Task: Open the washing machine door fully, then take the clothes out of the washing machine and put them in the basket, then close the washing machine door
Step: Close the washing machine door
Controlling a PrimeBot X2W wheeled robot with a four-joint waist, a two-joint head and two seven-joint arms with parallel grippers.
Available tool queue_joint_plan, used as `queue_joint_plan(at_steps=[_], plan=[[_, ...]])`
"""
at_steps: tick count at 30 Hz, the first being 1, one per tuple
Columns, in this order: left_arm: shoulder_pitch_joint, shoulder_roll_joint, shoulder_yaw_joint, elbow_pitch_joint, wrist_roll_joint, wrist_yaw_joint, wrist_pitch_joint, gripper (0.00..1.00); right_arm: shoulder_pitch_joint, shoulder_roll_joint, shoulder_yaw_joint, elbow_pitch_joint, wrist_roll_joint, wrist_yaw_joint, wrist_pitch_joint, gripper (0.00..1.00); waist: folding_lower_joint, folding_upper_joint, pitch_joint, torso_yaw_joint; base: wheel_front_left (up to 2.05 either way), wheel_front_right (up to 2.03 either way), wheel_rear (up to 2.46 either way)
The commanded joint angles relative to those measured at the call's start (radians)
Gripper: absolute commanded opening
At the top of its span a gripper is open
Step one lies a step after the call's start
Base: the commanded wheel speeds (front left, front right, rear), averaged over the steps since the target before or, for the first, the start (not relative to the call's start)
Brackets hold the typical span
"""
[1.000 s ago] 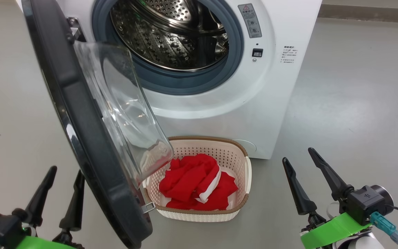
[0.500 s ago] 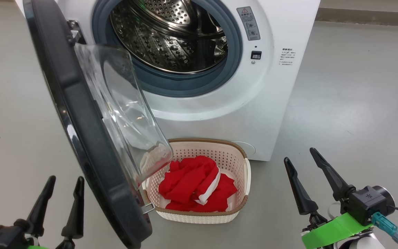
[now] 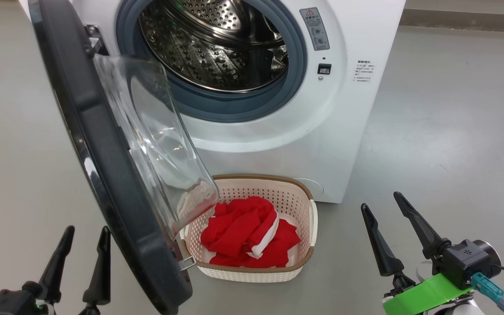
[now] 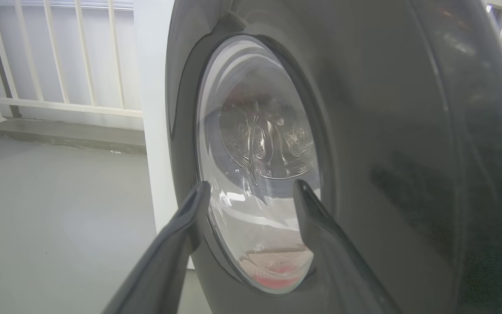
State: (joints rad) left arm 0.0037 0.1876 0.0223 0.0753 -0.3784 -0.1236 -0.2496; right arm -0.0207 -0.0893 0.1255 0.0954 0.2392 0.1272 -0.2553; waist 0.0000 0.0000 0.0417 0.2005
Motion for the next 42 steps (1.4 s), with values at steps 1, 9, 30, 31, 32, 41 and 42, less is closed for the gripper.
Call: queue_joint_plan(at_steps=[1, 9, 30, 31, 32, 41, 42], plan=[[-0.015, 0.010, 0.040, -0.022, 0.008, -0.005, -0.012, 1.00, -0.022, -0.007, 0.022, -0.025, 0.002, 0.003, -0.006, 1.00, 0.0000, 0.0000, 0.001, -0.001, 0.00, 0.00, 0.00], [-0.011, -0.001, 0.042, -0.019, 0.009, -0.006, -0.012, 1.00, -0.022, -0.007, 0.025, -0.019, 0.003, 0.003, -0.006, 1.00, 0.0000, 0.0000, -0.004, -0.004, 0.00, 0.00, 0.00], [-0.114, 0.006, 0.060, -0.011, -0.400, -0.007, 0.130, 0.00, -0.011, -0.004, 0.034, -0.011, 0.005, 0.003, -0.006, 1.00, 0.0000, 0.0000, -0.023, 0.015, 0.00, 0.00, 0.00], [-0.125, -0.004, 0.076, -0.017, -0.452, -0.007, 0.154, 0.00, -0.011, -0.003, 0.034, -0.011, 0.004, 0.003, -0.006, 1.00, 0.0000, 0.0000, -0.024, 0.015, 0.00, 0.00, 0.00], [-0.137, -0.016, 0.092, -0.023, -0.506, -0.005, 0.180, 0.00, -0.010, -0.003, 0.035, -0.010, 0.005, 0.003, -0.006, 1.00, 0.0000, 0.0000, -0.025, 0.015, 0.00, 0.00, 0.00], [-0.269, -0.091, 0.245, -0.118, -1.020, 0.181, 0.460, 0.00, -0.012, -0.010, 0.039, -0.011, -0.002, 0.003, -0.006, 1.00, 0.0000, 0.0000, -0.013, 0.009, 0.00, 0.00, 0.00], [-0.280, -0.092, 0.255, -0.126, -1.053, 0.203, 0.481, 0.00, -0.013, -0.011, 0.040, -0.012, -0.002, 0.003, -0.006, 1.00, 0.0000, 0.0000, -0.012, 0.007, 0.00, 0.00, 0.00]])
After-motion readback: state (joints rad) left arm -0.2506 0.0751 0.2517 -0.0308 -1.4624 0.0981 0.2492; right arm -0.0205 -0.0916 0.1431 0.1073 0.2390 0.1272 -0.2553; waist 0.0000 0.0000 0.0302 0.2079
